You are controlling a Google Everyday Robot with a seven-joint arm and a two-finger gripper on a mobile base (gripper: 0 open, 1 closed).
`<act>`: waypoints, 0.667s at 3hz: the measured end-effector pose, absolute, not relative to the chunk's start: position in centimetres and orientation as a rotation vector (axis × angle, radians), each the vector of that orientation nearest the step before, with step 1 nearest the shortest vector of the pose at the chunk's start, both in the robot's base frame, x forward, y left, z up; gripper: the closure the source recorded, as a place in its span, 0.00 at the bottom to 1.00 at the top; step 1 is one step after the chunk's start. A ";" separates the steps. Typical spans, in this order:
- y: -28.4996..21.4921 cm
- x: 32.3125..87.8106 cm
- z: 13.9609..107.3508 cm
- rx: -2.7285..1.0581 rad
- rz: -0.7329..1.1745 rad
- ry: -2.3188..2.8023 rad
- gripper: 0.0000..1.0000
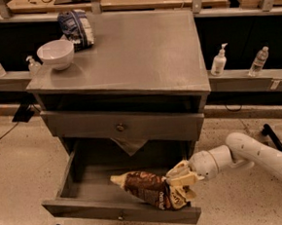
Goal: Place brown chip bag into middle drawer
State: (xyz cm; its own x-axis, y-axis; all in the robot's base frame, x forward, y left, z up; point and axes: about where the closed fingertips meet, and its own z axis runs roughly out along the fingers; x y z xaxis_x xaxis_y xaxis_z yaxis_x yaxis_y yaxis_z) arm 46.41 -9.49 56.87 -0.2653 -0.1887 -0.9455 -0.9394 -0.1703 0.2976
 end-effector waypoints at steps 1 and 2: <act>-9.1 46.6 55.8 -1.298 1.491 1.449 1.00; -9.7 47.3 55.4 -1.148 1.466 1.434 1.00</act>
Offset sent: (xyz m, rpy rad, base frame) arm 0.0224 -0.0256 -0.0166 0.1968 0.0288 -0.3139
